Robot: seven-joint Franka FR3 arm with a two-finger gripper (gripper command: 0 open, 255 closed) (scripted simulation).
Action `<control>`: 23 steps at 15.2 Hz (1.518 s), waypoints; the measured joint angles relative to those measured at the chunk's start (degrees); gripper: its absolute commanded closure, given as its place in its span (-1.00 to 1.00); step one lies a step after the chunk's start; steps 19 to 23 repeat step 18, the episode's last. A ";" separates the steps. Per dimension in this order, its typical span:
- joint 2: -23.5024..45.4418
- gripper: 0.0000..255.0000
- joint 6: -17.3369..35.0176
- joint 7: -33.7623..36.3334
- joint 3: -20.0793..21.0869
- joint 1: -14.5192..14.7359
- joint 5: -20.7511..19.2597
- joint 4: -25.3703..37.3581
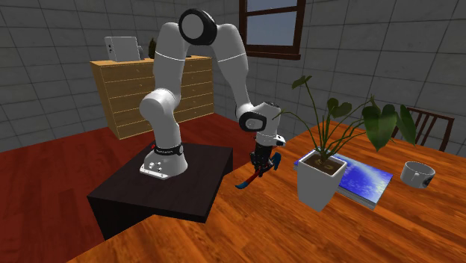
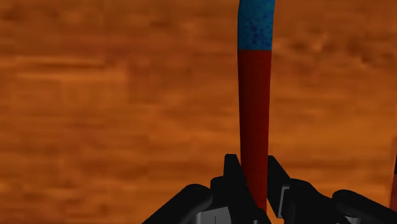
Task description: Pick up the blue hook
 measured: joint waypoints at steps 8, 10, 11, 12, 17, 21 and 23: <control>-4.27 1.00 -3.55 -0.86 0.49 -0.37 0.82 -0.71; -6.21 1.00 -5.28 -1.14 0.73 -0.41 1.24 -0.92; -6.93 1.00 -6.16 -1.17 0.86 -0.36 1.44 -0.76; -7.92 1.00 -6.95 -1.28 0.97 -0.35 1.63 -0.96; -12.51 1.00 -11.13 -2.29 1.15 -0.58 2.49 -1.33; -12.88 1.00 -11.48 -2.36 1.17 -0.58 2.55 -1.34; -12.88 1.00 -11.48 -2.36 1.17 -0.58 2.55 -1.34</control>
